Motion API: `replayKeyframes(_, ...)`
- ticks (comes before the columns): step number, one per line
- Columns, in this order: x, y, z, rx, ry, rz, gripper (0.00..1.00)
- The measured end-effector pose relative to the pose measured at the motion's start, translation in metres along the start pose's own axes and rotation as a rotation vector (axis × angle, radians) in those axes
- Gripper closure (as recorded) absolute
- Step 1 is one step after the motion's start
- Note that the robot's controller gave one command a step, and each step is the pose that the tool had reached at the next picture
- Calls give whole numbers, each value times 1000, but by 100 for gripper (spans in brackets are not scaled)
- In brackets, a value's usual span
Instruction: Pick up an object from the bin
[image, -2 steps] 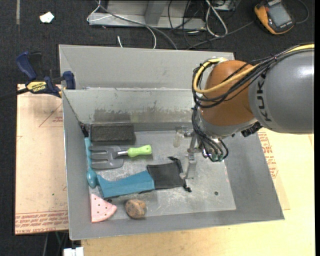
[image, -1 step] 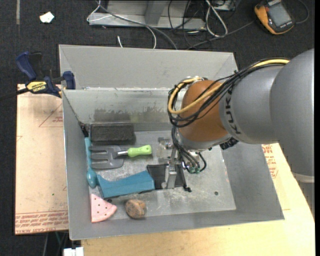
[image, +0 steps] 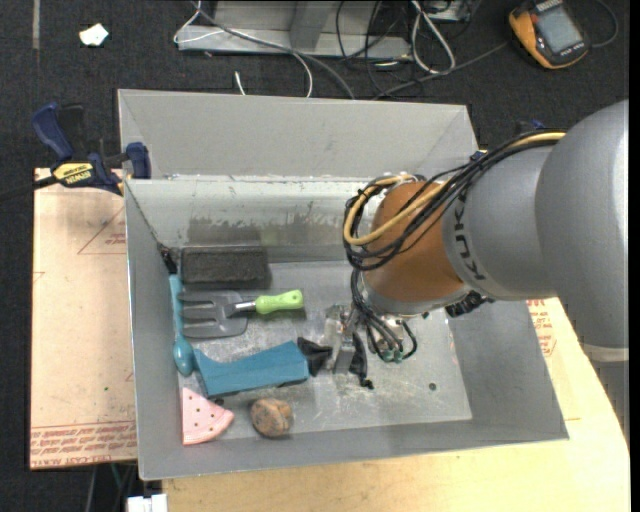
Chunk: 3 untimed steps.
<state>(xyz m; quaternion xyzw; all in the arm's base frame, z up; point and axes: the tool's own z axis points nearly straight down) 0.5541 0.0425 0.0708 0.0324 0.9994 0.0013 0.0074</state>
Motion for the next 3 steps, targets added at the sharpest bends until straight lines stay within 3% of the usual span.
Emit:
replayKeyframes(1, 0, 0, 0, 0, 0, 0, 100)
replayKeyframes(2, 9, -4, -76, 0, 5, 33, 100)
replayKeyframes(3, 4, 16, -160, 0, 7, 79, 100)
